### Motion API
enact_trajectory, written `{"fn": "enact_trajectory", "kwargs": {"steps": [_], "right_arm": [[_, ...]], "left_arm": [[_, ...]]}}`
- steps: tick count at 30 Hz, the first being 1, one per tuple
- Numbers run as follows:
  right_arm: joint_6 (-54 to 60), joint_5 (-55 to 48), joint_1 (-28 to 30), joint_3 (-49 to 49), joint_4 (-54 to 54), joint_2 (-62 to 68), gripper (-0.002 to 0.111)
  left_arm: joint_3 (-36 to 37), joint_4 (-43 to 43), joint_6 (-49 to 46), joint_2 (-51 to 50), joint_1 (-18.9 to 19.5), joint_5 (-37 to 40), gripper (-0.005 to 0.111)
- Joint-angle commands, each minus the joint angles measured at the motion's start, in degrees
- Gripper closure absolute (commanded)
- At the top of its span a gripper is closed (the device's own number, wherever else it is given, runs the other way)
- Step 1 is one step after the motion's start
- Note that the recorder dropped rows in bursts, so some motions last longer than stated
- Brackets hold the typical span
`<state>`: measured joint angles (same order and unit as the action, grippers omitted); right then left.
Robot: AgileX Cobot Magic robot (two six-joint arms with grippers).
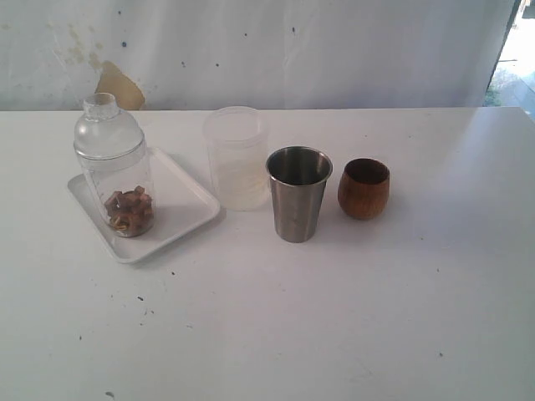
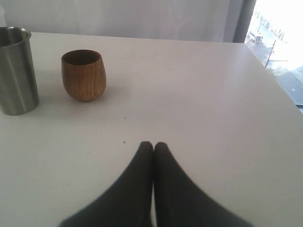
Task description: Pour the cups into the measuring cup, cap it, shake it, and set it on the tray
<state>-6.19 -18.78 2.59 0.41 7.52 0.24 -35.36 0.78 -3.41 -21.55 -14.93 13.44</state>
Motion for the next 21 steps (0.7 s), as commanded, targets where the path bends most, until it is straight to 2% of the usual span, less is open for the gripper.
{"fn": "enact_trajectory", "kwargs": {"steps": [1,6,9,14,21], "right_arm": [[-0.08,0.6,-0.21,-0.41,-0.1,-0.24,0.108],[-0.08,0.6,-0.21,-0.41,-0.1,-0.24,0.108],[-0.08,0.6,-0.21,-0.41,-0.1,-0.24,0.108],[-0.08,0.6,-0.21,-0.41,-0.1,-0.24,0.108],[-0.08,0.6,-0.21,-0.41,-0.1,-0.24,0.108]], "left_arm": [[-0.03,-0.15,-0.12,3.86,5.42,0.14,0.106],[0.71,-0.15,-0.12,9.01,13.79,-0.01,0.106],[3.53,-0.15,-0.12,13.77,16.73,-0.14,0.106],[10.1,-0.15,-0.12,21.55,19.37,-0.03,0.106],[17.82,-0.15,-0.12,21.55,21.06,1.2,0.106]]}}
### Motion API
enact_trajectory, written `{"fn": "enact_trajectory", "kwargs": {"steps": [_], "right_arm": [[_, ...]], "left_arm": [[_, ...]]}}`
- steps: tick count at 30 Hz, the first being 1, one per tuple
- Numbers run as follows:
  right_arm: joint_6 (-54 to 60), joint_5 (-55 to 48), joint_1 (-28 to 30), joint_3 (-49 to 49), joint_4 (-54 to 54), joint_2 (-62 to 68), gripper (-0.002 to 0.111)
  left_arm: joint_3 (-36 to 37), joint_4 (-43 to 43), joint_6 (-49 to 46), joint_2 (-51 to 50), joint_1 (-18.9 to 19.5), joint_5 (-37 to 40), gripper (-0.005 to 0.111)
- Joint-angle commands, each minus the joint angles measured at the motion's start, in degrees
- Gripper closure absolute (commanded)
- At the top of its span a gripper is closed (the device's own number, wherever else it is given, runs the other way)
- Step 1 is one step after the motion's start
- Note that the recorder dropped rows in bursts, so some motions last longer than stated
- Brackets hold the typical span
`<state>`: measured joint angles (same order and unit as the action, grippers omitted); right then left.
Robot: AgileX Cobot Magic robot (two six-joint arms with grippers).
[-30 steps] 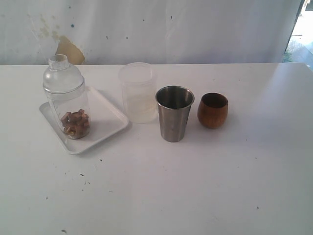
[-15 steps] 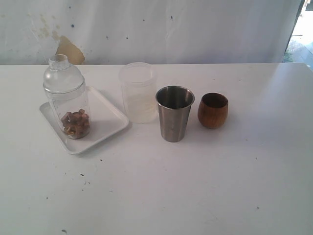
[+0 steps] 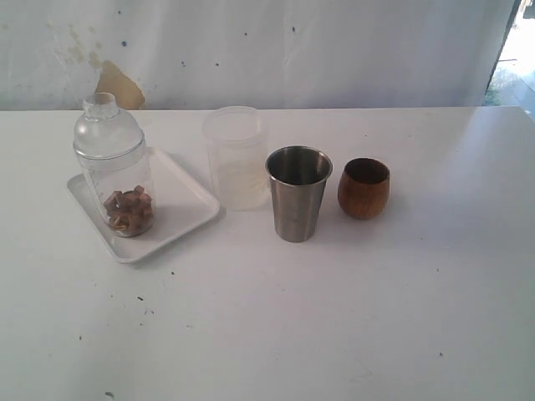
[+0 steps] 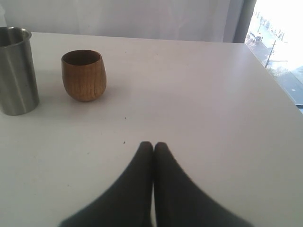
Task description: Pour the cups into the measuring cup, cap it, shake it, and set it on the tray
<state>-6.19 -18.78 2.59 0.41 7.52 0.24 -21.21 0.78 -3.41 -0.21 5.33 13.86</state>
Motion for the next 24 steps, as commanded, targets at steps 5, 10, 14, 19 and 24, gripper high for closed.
{"fn": "enact_trajectory", "kwargs": {"steps": [5,10,14,19,24], "right_arm": [[-0.08,0.6,-0.21,-0.41,-0.1,-0.24,0.108],[-0.08,0.6,-0.21,-0.41,-0.1,-0.24,0.108],[-0.08,0.6,-0.21,-0.41,-0.1,-0.24,0.108],[-0.08,0.6,-0.21,-0.41,-0.1,-0.24,0.108],[-0.08,0.6,-0.21,-0.41,-0.1,-0.24,0.108]], "left_arm": [[9.59,-0.15,-0.12,0.21,0.81,0.78,0.106],[15.79,-0.15,-0.12,0.21,0.81,0.78,0.106],[20.16,-0.15,-0.12,0.21,0.81,0.78,0.106],[21.21,-0.36,-0.12,0.21,0.81,-1.37,0.106],[21.21,-0.36,-0.12,0.21,0.81,-1.86,0.106]]}}
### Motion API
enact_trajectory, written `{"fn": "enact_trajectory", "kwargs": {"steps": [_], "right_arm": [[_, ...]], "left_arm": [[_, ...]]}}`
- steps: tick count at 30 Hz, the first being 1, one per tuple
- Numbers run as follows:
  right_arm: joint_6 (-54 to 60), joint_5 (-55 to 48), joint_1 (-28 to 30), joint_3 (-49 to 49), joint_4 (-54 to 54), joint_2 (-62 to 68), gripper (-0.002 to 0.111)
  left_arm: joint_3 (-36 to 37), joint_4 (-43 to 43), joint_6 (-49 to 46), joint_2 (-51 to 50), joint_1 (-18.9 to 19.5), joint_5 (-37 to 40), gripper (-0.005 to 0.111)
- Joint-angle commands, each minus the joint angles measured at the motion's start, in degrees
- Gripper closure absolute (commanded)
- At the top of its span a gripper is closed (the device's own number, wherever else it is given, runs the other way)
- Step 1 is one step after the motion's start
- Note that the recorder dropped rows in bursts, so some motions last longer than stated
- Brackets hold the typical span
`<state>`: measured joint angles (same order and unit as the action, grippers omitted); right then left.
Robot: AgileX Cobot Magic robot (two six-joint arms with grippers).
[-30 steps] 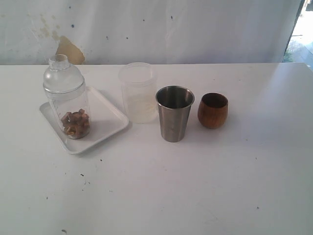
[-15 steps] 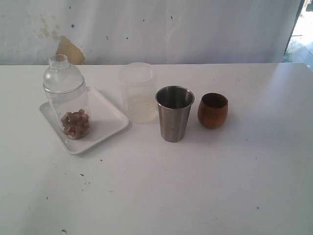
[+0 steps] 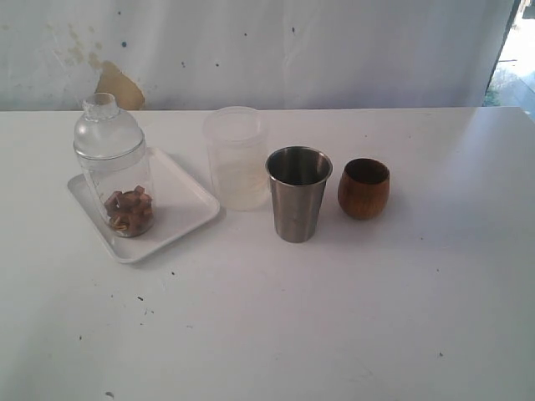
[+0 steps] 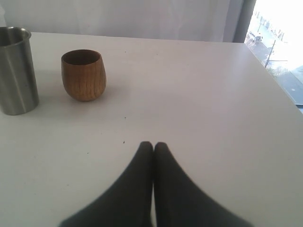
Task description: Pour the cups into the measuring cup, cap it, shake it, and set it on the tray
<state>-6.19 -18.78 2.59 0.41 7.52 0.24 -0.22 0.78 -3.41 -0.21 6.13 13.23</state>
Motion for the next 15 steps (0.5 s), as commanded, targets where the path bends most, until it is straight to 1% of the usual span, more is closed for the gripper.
{"fn": "enact_trajectory", "kwargs": {"steps": [1,11,15], "right_arm": [[-0.08,0.6,-0.21,-0.41,-0.1,-0.24,0.108],[-0.08,0.6,-0.21,-0.41,-0.1,-0.24,0.108],[-0.08,0.6,-0.21,-0.41,-0.1,-0.24,0.108]], "left_arm": [[0.22,-0.36,-0.12,0.21,0.01,-1.23,0.106],[0.22,-0.36,-0.12,0.21,0.01,-1.23,0.106],[0.22,-0.36,-0.12,0.21,0.01,0.77,0.106]]}}
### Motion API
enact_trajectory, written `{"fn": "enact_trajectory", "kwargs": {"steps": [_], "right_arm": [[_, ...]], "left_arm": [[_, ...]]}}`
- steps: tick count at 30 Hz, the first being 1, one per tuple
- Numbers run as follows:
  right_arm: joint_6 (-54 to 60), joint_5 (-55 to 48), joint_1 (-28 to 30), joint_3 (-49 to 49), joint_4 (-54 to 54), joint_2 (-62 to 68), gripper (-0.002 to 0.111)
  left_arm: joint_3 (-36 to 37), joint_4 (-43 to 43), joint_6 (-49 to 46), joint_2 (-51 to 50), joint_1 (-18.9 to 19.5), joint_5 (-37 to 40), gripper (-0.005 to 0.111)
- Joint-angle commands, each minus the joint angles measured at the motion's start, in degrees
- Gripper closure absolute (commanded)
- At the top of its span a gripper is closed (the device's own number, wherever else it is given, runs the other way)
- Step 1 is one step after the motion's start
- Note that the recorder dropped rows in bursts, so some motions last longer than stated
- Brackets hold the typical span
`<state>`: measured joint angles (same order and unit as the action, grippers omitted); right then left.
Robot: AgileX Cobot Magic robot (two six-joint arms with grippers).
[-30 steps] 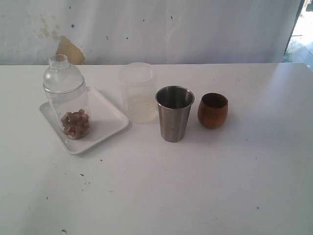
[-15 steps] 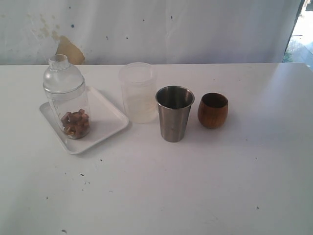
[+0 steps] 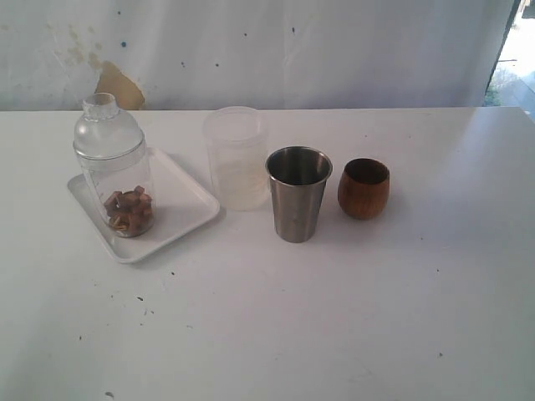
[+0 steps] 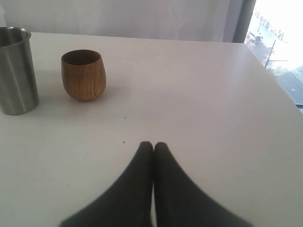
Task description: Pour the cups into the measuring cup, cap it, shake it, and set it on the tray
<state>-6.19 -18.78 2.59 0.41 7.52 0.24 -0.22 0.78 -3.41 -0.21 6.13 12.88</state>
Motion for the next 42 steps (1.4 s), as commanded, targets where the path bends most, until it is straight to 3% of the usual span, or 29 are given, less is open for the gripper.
{"fn": "enact_trajectory", "kwargs": {"steps": [1,42], "right_arm": [[-0.08,0.6,-0.21,-0.41,-0.1,-0.24,0.108],[-0.08,0.6,-0.21,-0.41,-0.1,-0.24,0.108]], "left_arm": [[0.22,-0.02,-0.12,0.21,0.01,1.12,0.106],[0.22,0.71,0.62,0.21,0.01,0.03,0.106]]}}
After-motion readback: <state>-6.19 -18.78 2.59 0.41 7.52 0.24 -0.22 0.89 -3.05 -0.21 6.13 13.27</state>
